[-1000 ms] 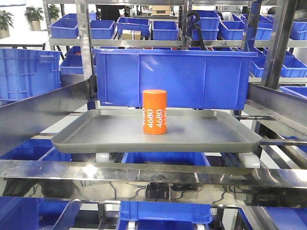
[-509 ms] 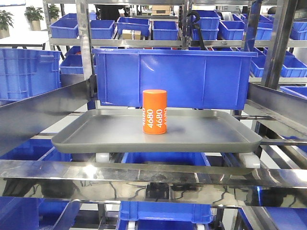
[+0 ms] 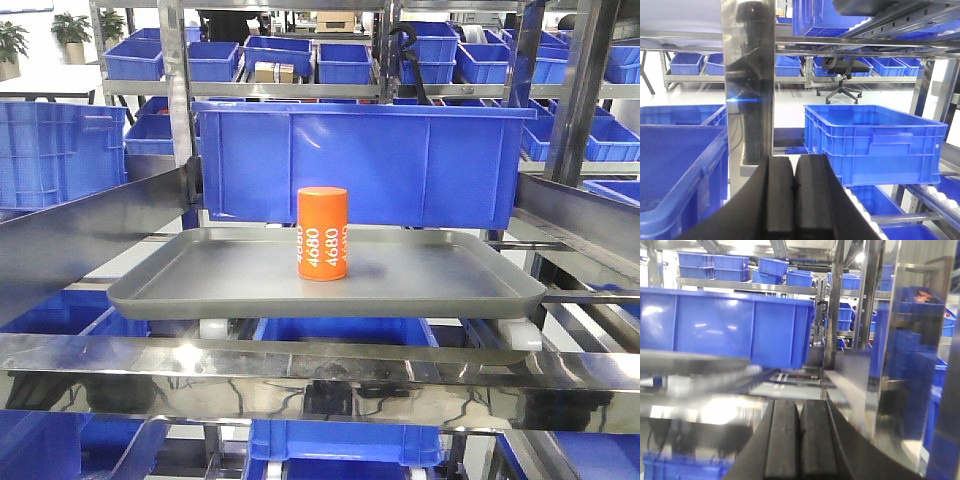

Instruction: Grab orange capacitor from left shelf to right conveyor

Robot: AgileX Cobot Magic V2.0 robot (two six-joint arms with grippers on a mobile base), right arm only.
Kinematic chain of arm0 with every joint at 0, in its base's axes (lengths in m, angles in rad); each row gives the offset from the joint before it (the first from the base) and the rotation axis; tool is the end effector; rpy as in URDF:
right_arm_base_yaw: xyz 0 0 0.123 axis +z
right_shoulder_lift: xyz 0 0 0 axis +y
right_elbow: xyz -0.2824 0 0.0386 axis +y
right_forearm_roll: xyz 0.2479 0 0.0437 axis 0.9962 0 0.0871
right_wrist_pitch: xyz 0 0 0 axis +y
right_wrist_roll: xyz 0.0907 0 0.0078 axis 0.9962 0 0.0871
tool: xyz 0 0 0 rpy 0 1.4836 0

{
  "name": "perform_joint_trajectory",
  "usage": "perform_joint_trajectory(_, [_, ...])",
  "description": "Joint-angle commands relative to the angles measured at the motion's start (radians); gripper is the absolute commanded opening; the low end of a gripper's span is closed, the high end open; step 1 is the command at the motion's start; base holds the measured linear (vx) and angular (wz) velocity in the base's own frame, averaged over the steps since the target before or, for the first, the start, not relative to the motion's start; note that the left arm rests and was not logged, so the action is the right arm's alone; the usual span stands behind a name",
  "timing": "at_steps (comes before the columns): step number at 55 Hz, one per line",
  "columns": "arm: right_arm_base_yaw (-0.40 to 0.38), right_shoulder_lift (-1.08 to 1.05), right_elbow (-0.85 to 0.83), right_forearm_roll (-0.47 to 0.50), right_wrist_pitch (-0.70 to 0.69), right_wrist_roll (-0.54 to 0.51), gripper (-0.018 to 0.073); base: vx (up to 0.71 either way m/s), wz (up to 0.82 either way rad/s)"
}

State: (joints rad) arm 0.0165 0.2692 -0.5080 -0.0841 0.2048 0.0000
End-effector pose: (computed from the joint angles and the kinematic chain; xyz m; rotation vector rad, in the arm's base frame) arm 0.0589 -0.0006 0.3474 -0.0576 1.4481 -0.0663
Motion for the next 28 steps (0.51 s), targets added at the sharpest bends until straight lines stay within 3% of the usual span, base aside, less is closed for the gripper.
perform_joint_trajectory(1, [-0.004,0.083,-0.084,-0.009,-0.06,-0.01,-0.0006,0.0,0.0])
perform_joint_trajectory(15, [-0.004,0.225,-0.144,-0.005,-0.064,-0.008,0.0036,0.0,0.0])
perform_joint_trajectory(28, [-0.004,0.266,-0.144,-0.005,-0.069,-0.008,0.0183,0.0,0.0])
